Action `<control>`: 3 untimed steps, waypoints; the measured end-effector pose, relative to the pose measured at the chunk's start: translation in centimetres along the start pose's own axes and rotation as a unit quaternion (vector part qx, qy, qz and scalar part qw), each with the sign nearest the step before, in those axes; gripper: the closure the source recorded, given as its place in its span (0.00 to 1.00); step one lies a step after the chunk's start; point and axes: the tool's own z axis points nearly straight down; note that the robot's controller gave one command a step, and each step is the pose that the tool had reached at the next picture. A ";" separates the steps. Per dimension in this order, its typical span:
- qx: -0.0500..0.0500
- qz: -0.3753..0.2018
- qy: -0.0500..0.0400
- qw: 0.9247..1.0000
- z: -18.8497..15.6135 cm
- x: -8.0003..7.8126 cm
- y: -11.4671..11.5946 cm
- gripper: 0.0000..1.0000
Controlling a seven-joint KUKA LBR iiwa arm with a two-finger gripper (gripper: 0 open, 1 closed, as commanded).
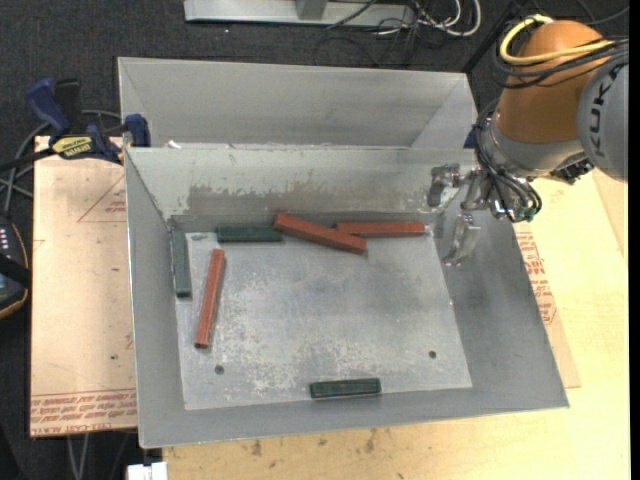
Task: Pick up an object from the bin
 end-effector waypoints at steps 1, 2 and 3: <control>-0.001 -0.028 -0.003 1.000 0.0 0.6 5.9 0.00; 0.003 -0.031 -0.006 0.999 -3.0 2.2 -3.0 0.00; -0.001 -0.006 0.000 1.000 6.4 1.8 1.4 0.00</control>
Offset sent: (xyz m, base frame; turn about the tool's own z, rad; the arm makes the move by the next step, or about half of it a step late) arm -0.0062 0.0545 0.0005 -0.0499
